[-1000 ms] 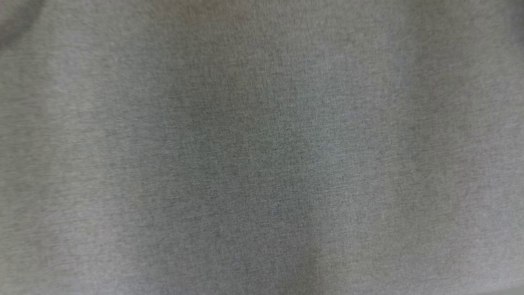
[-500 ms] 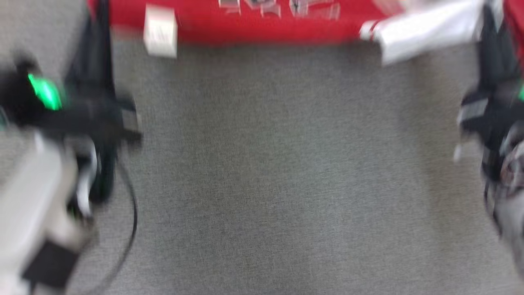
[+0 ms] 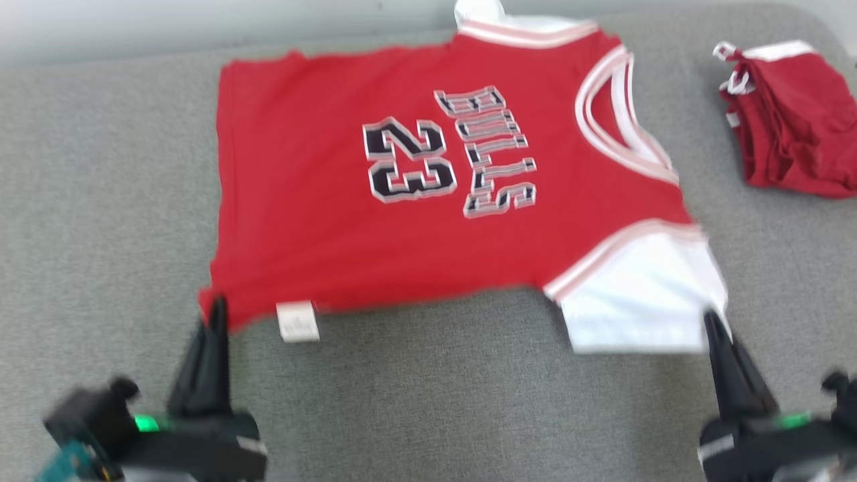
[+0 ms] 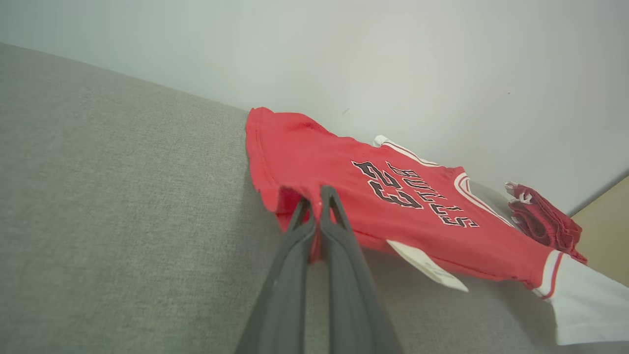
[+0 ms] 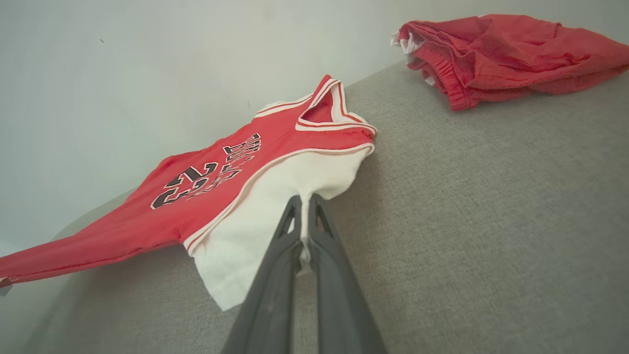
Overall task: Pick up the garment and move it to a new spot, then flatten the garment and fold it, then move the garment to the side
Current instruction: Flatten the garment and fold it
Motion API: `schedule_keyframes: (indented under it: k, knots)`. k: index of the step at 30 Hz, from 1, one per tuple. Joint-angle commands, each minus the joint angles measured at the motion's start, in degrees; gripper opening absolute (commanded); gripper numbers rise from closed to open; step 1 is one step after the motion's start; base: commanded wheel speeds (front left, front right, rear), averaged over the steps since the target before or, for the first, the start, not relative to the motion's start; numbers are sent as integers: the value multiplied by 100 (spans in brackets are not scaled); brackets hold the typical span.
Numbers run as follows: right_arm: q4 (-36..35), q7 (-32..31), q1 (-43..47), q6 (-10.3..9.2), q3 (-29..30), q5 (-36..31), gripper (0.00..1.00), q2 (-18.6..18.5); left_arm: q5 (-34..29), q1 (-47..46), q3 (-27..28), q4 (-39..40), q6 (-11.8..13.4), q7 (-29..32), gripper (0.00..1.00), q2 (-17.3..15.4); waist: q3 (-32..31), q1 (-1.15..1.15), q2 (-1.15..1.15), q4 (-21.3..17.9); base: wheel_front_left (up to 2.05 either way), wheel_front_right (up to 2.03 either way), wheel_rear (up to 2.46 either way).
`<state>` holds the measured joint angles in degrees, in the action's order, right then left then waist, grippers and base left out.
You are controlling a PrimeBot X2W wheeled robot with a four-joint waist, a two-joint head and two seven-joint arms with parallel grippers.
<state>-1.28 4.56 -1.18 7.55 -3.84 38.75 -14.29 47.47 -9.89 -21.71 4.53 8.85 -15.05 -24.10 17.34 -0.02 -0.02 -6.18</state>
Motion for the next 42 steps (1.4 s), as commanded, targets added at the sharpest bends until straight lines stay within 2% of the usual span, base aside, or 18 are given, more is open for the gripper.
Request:
schedule_keyframes:
  k: [1, 5, 10, 15, 20, 25, 32, 38, 41, 42]
  knots:
    - [-105, -55, 286, -13, 152, -111, 0, 107, -94, 290, 39, 12, -45, -16, 0, 113, -217, 2, 2, 71, 0, 0, 0]
    - [-252, -235, 799, -13, 337, -247, 0, 328, -167, 708, 200, -22, -74, -17, 0, 280, -362, 2, 2, 69, 0, 0, 0]
    - [-508, -643, 1427, -13, 556, -400, 0, 540, -235, 1324, 506, -89, -232, -17, 0, 550, -562, 2, 2, 65, 0, 0, 0]
    - [-795, -1029, 1932, -13, 660, -494, 0, 570, -357, 1635, 578, -301, -375, -17, 0, 723, -639, 2, 2, 97, 0, 0, 0]
    - [-1017, -1129, 2093, -13, 770, -321, 0, 774, -493, 1666, 478, -551, -534, -17, 0, 812, -636, 2, 2, 171, 0, 0, 0]
    - [-1128, -1083, 1617, -13, 783, -64, 0, 872, -671, 1414, 536, -631, -618, -17, 0, 909, -653, 2, 2, 183, 0, 0, 0]
    - [-750, -1133, 464, -13, 593, -39, 0, 413, -906, 856, 346, -830, -730, 44, 0, 924, -650, 2, 2, 289, 0, 0, 0]
    - [343, -1297, -774, -13, 481, -100, 0, 157, -965, 159, 304, -1148, -893, 192, 0, 825, -558, 2, 2, 449, 0, 0, 0]
    - [1049, -1342, -1383, -13, 391, -139, 0, 46, -964, -167, 276, -1419, -989, 233, 0, 862, -504, 2, 2, 504, 0, 0, 0]
    - [1518, -1321, -1781, -13, 261, -205, 0, -29, -983, -387, 251, -1611, -1041, 223, 0, 896, -467, 2, 2, 521, 0, 0, 0]
